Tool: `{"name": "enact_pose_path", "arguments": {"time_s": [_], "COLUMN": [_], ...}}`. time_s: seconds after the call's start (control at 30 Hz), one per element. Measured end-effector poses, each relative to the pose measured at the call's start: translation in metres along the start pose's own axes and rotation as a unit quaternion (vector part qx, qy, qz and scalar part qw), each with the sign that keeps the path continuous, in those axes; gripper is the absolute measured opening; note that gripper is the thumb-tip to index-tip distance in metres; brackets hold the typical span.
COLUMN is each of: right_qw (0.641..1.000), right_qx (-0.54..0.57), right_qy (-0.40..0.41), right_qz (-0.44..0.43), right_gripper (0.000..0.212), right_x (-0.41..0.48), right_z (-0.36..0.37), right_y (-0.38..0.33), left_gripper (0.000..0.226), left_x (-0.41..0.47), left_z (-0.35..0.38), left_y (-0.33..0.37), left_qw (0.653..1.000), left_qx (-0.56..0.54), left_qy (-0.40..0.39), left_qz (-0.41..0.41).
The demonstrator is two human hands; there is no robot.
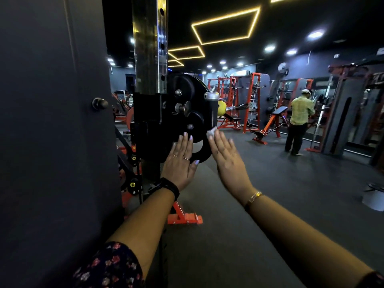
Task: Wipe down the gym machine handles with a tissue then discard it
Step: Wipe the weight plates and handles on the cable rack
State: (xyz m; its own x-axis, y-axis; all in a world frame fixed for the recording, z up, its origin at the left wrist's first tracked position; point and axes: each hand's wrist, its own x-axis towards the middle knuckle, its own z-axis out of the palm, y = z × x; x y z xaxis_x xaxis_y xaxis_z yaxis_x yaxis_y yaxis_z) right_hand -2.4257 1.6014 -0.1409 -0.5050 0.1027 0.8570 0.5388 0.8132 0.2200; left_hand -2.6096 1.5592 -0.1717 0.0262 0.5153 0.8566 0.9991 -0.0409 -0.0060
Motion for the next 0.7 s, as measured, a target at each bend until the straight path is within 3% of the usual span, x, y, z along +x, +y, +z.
{"name": "enact_pose_path", "arguments": {"time_s": [0.07, 0.13, 0.23, 0.4, 0.5, 0.7], "right_qw": [0.993, 0.967, 0.921, 0.876, 0.88, 0.918], "right_qx": [0.095, 0.207, 0.318, 0.374, 0.38, 0.331], "right_qy": [0.002, 0.024, 0.071, 0.076, 0.091, 0.075], "right_qz": [0.076, 0.147, 0.213, 0.294, 0.269, 0.208], "right_gripper": [0.093, 0.097, 0.082, 0.067, 0.063, 0.08], "right_x": [-0.007, 0.001, 0.03, 0.079, 0.078, 0.028], "right_z": [0.012, 0.015, 0.005, -0.017, -0.017, 0.002], "right_y": [-0.018, -0.035, -0.047, -0.032, -0.031, -0.047], "left_gripper": [0.062, 0.059, 0.058, 0.063, 0.066, 0.061], "left_x": [0.001, 0.002, 0.003, 0.003, 0.005, 0.007], "left_z": [0.0, 0.001, -0.003, -0.008, -0.012, -0.014], "left_y": [0.0, -0.001, 0.001, 0.005, 0.009, 0.015], "left_qw": [1.0, 0.997, 0.993, 0.99, 0.991, 0.993], "left_qx": [0.023, 0.06, 0.09, 0.107, 0.101, 0.085], "left_qy": [0.005, 0.016, 0.022, 0.017, 0.007, 0.01], "left_qz": [0.014, 0.045, 0.069, 0.088, 0.087, 0.081]}}
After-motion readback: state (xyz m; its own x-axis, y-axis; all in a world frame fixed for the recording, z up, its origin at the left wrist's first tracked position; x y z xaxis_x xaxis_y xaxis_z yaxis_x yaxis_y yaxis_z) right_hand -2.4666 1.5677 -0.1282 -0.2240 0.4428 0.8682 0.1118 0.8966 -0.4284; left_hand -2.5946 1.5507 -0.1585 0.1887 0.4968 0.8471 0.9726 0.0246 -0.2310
